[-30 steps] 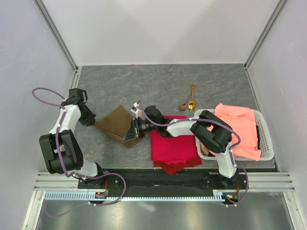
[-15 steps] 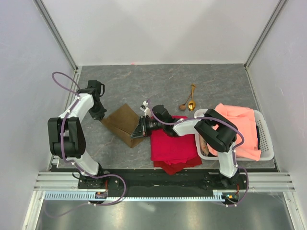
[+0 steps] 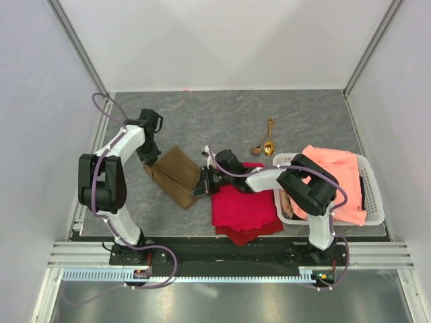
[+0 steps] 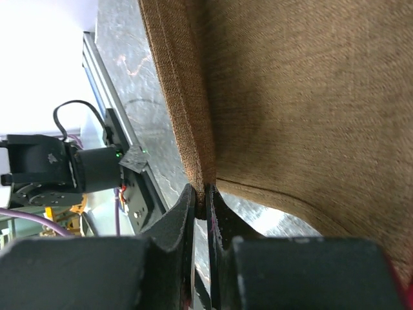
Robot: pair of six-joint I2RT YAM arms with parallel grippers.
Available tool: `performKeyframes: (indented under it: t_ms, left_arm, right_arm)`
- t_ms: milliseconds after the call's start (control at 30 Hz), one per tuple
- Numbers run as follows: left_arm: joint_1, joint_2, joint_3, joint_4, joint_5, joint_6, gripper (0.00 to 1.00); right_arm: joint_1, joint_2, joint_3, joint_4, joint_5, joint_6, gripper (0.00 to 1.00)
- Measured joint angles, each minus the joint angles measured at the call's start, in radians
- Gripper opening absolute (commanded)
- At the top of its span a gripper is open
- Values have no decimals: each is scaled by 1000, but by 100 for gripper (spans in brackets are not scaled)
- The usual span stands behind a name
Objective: Fold the napkin into a case and place the utensils inside
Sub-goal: Fold the lower triangle-folded napkin at the center of the board.
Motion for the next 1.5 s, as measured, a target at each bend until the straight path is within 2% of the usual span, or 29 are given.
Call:
performKeyframes:
  t_ms: [367, 1000, 1133, 1333, 1367, 1500]
  left_arm:
    - [-63, 86, 49, -21, -6, -18, 9]
    - [-109, 134, 56, -16, -5, -24, 9]
    - [-117, 134, 56, -9, -3, -24, 12]
    - [-121, 134, 31, 43, 15, -23, 16]
    - [-120, 134, 23, 54, 17, -23, 16]
    - [-116, 132, 3, 105, 8, -21, 17]
  right_arm:
    - [-1, -44, -65, -10, 38, -28, 0]
    - [-3, -69, -115, -14, 66, -35, 1]
    - [-3, -70, -114, -34, 82, -51, 2]
    - [-3, -72, -96, -93, 106, -89, 21]
    - [-3, -74, -87, -115, 113, -101, 28]
    - [-2, -92, -42, -245, 123, -160, 43]
